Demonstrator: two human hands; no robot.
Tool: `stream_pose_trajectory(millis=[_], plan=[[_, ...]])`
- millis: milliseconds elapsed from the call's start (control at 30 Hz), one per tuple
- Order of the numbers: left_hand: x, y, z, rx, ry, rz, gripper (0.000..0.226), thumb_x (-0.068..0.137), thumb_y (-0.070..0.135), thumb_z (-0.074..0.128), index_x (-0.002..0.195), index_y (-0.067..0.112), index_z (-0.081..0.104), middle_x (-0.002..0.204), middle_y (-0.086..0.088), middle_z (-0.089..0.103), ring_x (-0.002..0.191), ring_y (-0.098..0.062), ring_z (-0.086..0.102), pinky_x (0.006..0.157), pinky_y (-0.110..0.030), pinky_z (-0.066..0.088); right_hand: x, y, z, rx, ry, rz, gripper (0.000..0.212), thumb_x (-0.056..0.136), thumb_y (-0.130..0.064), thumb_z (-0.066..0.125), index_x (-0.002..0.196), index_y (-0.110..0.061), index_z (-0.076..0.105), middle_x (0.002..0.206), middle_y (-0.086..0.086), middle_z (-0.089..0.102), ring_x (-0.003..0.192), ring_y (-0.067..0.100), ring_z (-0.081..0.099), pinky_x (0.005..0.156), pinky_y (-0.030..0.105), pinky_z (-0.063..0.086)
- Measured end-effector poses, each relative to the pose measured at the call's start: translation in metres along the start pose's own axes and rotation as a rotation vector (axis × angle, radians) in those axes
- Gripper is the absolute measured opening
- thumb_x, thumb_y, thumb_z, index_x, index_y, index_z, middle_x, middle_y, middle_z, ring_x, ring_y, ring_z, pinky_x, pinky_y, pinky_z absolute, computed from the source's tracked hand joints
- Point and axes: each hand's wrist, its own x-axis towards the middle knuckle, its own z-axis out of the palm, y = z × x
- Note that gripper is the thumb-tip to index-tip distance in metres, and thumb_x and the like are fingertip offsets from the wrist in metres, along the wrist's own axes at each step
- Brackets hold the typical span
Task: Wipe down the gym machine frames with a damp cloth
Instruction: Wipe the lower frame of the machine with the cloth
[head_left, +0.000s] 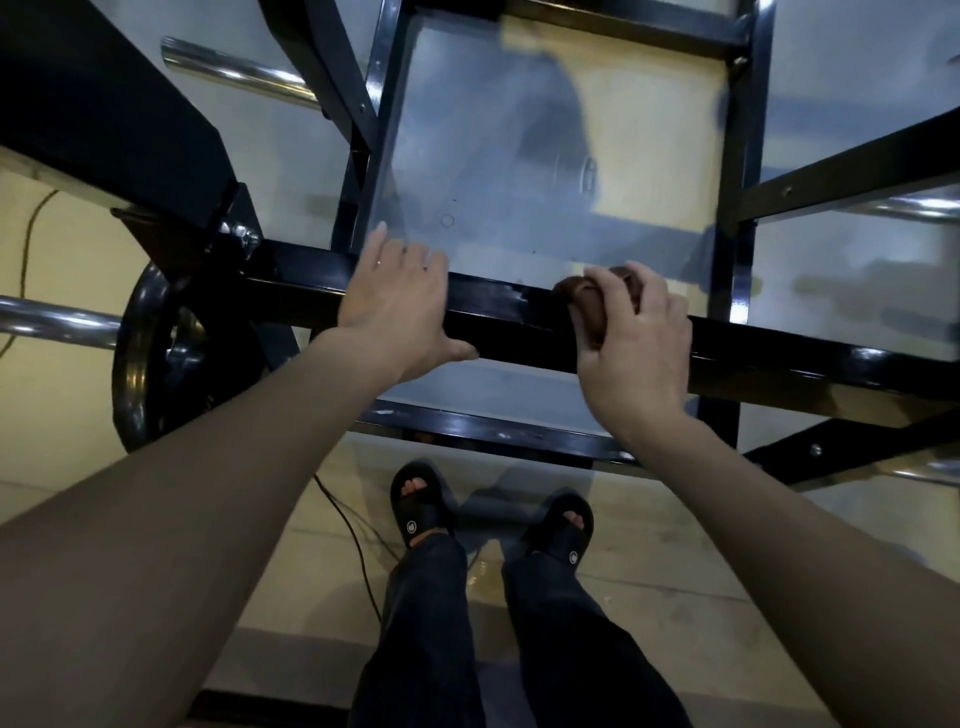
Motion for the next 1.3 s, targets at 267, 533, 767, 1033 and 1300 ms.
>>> stream_pose_trajectory(millis=[267,533,767,1033,1300], plan=[[-0.003,-0.008,-0.012,-0.104,-0.031,-0.044,0.071,0.077,0.075,0.072,0.112,0.014,0.059,0.103,-0.007,0.062,0.099,-0.028,0.057,0.073,-0.035,0.033,-0.017,-0.034,0.010,0.049,-0.043,-0.257,0.056,0.092,-0.028,0.072,0.144,-0.033,0.053,0.157,0.007,0.038,0.126,0.035,0.042,0.107,0.048,0.038],[-0.004,-0.009,-0.008,-0.164,0.011,-0.046,0.069,0.077,0.072,0.073,0.113,0.015,0.059,0.107,-0.006,0.061,0.104,-0.028,0.055,0.075,-0.034,0.033,0.007,-0.078,0.010,0.050,-0.065,-0.007,0.055,0.095,-0.027,0.065,0.148,-0.033,0.050,0.158,0.010,0.035,0.126,0.037,0.041,0.110,0.045,0.032],[-0.003,-0.012,-0.006,-0.175,0.049,-0.025,0.070,0.076,0.075,0.073,0.114,0.016,0.061,0.107,-0.004,0.062,0.104,-0.027,0.056,0.076,-0.033,0.033,0.001,-0.032,0.003,-0.003,-0.054,-0.092,0.053,0.095,-0.028,0.069,0.145,-0.031,0.053,0.153,0.011,0.041,0.117,0.039,0.045,0.105,0.048,0.038],[-0.002,-0.012,-0.005,-0.177,0.048,-0.027,0.067,0.078,0.070,0.074,0.114,0.016,0.059,0.109,-0.005,0.062,0.105,-0.028,0.056,0.077,-0.034,0.034,-0.017,-0.058,0.008,0.031,-0.089,-0.235,0.065,0.087,-0.020,0.075,0.147,-0.032,0.051,0.156,0.009,0.037,0.114,0.038,0.044,0.101,0.050,0.041],[-0.051,-0.006,0.028,-0.318,0.314,-0.301,0.094,0.085,0.067,0.056,0.155,0.010,0.031,0.163,-0.017,0.025,0.152,-0.032,0.020,0.126,-0.047,0.019,0.003,-0.092,0.011,0.060,-0.097,-0.044,0.055,0.098,-0.032,0.063,0.150,-0.033,0.046,0.158,0.010,0.030,0.127,0.038,0.037,0.111,0.046,0.029]])
